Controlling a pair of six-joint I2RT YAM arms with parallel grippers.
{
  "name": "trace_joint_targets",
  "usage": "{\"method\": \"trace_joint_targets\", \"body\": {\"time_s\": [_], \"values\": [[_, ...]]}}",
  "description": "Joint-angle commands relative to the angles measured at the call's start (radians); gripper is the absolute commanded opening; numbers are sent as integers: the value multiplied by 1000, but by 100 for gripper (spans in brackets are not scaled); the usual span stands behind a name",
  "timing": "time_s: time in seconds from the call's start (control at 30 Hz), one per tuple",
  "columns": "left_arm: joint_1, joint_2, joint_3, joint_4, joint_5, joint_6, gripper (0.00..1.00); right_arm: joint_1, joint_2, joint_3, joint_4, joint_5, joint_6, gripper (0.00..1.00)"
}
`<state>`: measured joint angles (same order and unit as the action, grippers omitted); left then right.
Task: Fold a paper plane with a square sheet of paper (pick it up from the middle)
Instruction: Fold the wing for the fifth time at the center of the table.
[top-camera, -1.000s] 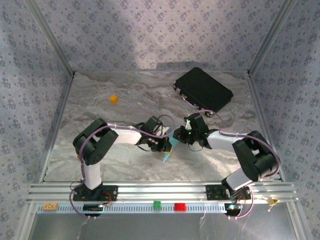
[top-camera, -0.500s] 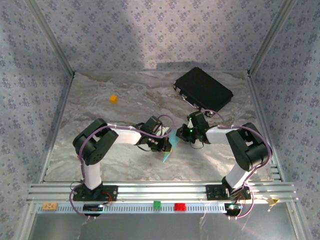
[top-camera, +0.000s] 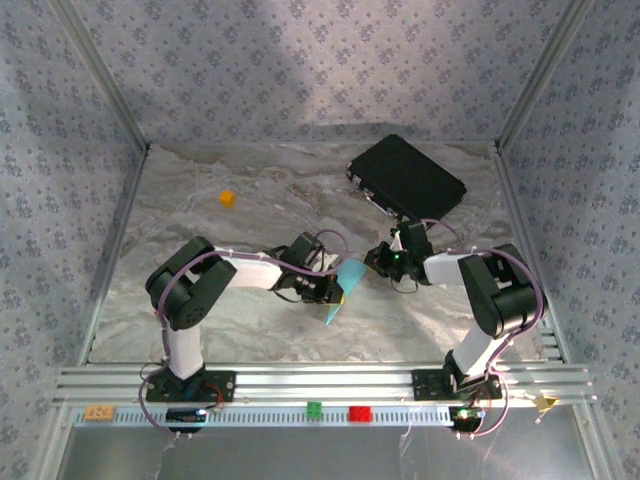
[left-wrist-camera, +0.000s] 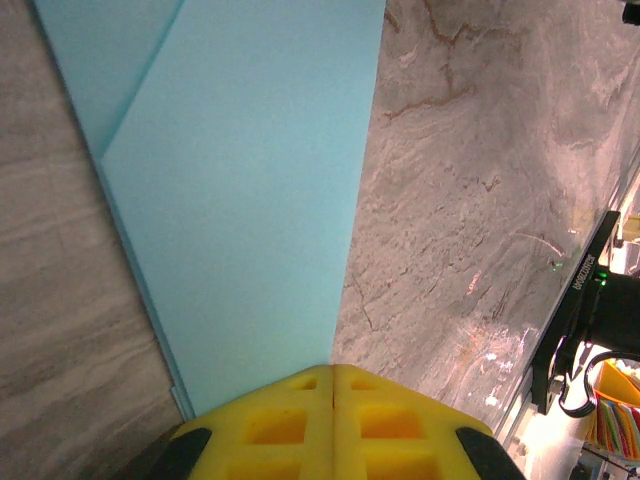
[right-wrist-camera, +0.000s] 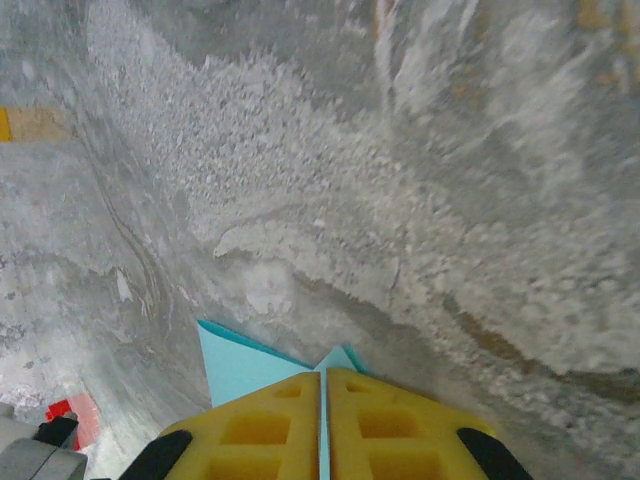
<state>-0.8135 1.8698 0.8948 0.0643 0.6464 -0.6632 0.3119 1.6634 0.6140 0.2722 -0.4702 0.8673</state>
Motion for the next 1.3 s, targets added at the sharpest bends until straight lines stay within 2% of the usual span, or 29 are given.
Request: {"method": "trace_joint_targets", "body": {"time_s": [0.0, 0.2, 0.37, 0.5, 0.67, 0.83, 1.03, 1.27], "values": [[-3, 34, -37, -93, -7, 6, 0, -28, 8, 15, -56, 48, -16, 11], [-3, 31, -42, -93, -5, 7, 0, -25, -113, 36, -112, 64, -42, 15], [-3, 23, -43, -90, -9, 7, 0, 32, -220, 35, -151, 68, -69, 19], [-4, 19, -50, -70, -14, -10, 0, 98, -198, 34, -146, 25, -68, 16], [-4, 20, -48, -69, -17, -12, 0, 193, -98, 10, -77, -2, -18, 9], [-2, 21, -44, -70, -16, -10, 0, 229, -45, -37, -9, -2, 28, 5], [-2, 19, -46, -69, -15, -13, 0, 172, -24, -69, -58, 65, -6, 5], [-1, 26, -42, -76, -11, -11, 0, 42, 7, -87, 22, 25, 2, 6]]}}
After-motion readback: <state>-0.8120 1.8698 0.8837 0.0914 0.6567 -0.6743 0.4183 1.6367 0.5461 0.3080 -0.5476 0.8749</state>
